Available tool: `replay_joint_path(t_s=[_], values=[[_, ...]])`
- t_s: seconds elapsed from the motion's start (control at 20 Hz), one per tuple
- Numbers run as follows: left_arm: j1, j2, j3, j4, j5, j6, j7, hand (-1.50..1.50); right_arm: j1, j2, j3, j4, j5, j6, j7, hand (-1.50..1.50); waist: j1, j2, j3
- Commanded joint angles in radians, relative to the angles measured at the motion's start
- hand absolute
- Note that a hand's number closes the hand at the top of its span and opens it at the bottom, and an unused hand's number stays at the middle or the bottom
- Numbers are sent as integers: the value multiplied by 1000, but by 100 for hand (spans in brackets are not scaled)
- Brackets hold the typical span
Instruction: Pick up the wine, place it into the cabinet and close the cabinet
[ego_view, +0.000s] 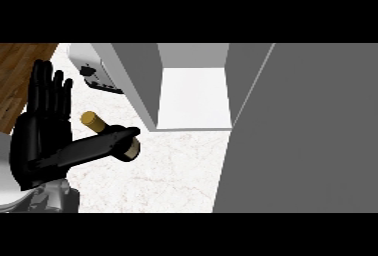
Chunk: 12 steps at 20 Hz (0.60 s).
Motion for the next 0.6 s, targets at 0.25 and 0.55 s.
replay_joint_path(t_s=[0.25, 0.55], values=[[138, -18, 15, 88, 55, -7, -198, -150, -6, -51, 12, -192, 108, -40, 96, -150, 6, -1, 0], [188, -12, 63, 182, 104, -23, -335, -150, 23, -74, 100, -188, 175, -84, 87, -150, -1, -2, 0]])
